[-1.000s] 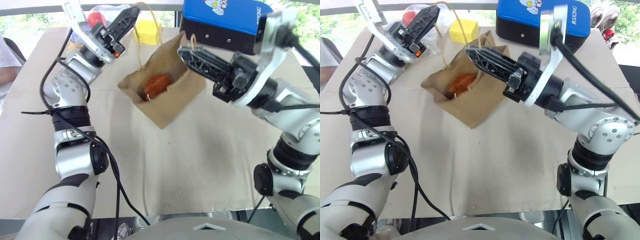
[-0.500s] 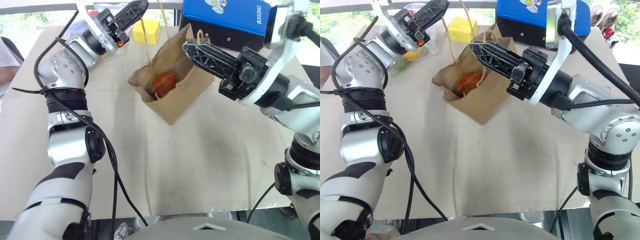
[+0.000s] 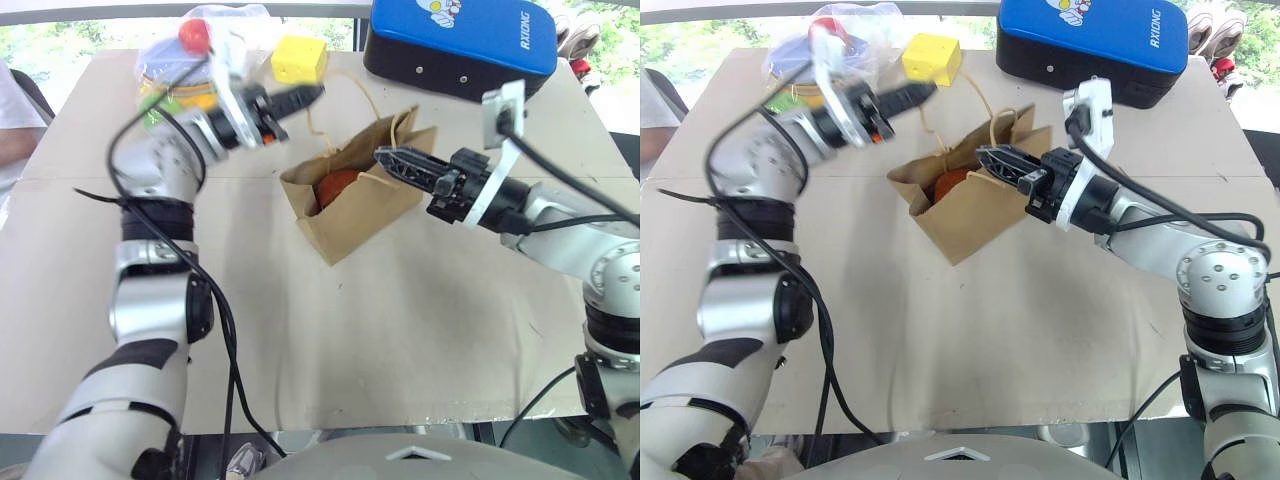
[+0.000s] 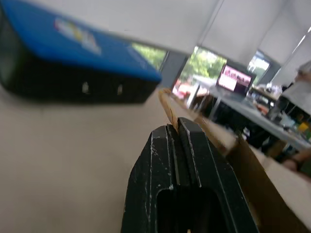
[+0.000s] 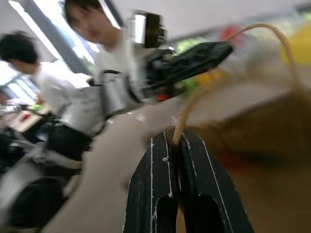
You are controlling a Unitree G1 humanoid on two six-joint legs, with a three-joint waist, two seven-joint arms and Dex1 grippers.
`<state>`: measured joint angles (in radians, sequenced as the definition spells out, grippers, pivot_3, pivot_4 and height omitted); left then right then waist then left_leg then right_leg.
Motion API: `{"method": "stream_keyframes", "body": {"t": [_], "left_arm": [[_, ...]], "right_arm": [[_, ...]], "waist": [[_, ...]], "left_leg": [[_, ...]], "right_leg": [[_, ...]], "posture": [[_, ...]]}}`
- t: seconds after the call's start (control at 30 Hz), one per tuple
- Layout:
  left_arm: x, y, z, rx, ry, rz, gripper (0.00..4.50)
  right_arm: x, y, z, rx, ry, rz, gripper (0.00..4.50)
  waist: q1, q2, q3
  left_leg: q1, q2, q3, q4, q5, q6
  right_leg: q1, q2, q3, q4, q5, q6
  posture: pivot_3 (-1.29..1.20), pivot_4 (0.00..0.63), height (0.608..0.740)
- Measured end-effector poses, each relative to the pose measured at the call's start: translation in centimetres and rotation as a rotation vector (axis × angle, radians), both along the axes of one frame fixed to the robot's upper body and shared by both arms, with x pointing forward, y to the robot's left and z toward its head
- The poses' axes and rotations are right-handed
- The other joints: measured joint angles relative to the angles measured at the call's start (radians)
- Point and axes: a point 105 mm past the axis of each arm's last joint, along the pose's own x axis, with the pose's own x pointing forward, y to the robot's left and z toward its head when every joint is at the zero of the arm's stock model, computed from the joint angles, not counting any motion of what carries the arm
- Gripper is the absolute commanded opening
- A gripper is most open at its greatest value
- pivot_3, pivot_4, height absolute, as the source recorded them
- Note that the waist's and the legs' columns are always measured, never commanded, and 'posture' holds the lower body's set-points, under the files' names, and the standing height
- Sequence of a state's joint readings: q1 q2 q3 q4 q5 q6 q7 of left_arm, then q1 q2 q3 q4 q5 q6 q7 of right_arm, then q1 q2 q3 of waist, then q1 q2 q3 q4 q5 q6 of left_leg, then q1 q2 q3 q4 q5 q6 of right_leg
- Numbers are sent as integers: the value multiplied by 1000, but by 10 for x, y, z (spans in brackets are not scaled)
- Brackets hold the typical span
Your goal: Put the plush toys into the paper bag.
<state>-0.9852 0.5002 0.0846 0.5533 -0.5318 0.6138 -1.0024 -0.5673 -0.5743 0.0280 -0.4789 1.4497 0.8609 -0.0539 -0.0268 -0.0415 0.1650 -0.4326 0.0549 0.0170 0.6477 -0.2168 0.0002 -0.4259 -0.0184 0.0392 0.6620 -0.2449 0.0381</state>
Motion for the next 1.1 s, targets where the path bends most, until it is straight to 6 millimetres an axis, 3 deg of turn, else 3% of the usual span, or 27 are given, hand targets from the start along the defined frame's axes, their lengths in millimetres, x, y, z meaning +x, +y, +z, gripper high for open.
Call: {"method": "stream_keyframes", "body": {"t": [0.07,0.13,0.23,0.33,0.4,0.53,0.67,0.77,0.9,1.1], "left_arm": [[-1,0,-9,34,1,0,991],[-5,3,-3,46,-36,-6,2017],[-12,14,7,54,-80,0,3082],[-27,40,9,35,-61,-7,4342],[-42,55,6,27,-38,-24,4431],[-66,65,-3,14,-1,-79,4431],[-89,65,-20,29,33,-124,4500],[-104,64,-30,39,50,-159,4500],[-109,59,-29,79,-5,-184,4500],[-111,44,-40,155,-38,-262,4500]], "right_arm": [[1,-4,-2,-40,-38,-2,1279],[-2,-6,-5,-68,-67,10,2337],[-8,-11,-7,-148,-129,10,3440],[-24,-26,-2,-196,-188,42,3506],[-38,-36,1,-210,-204,80,3506],[-51,-45,6,-198,-215,116,3506],[-52,-45,-6,-266,-218,134,1610],[-51,-30,-36,-359,-212,202,122],[-39,-8,-63,-398,-254,258,44],[-15,16,-79,-430,-326,308,44]], "waist": [[-3,0,0],[-3,0,0],[-4,0,0],[-6,0,0],[-5,0,0],[-4,0,0],[-4,0,0],[-6,0,0],[-4,0,0],[-1,0,0]], "left_leg": [[0,0,0,0,0,0],[0,1,0,0,0,0],[0,1,0,0,0,0],[0,1,0,0,0,0],[1,1,0,0,0,0],[2,1,0,1,0,0],[3,1,0,1,0,0],[3,1,0,1,0,0],[2,1,1,2,0,0],[2,1,1,2,0,0]], "right_leg": [[0,1,0,0,0,0],[0,1,0,0,0,0],[0,1,1,0,0,0],[0,1,0,0,0,0],[0,0,0,0,0,0],[2,0,0,0,0,0],[2,0,0,0,0,0],[1,0,0,1,0,0],[1,0,0,1,0,0],[1,1,0,1,0,0]], "posture": [[0,150,740],[0,150,740],[0,150,740],[0,150,740],[0,150,740],[0,150,740],[0,150,740],[0,150,740],[0,150,740],[0,150,740]]}}
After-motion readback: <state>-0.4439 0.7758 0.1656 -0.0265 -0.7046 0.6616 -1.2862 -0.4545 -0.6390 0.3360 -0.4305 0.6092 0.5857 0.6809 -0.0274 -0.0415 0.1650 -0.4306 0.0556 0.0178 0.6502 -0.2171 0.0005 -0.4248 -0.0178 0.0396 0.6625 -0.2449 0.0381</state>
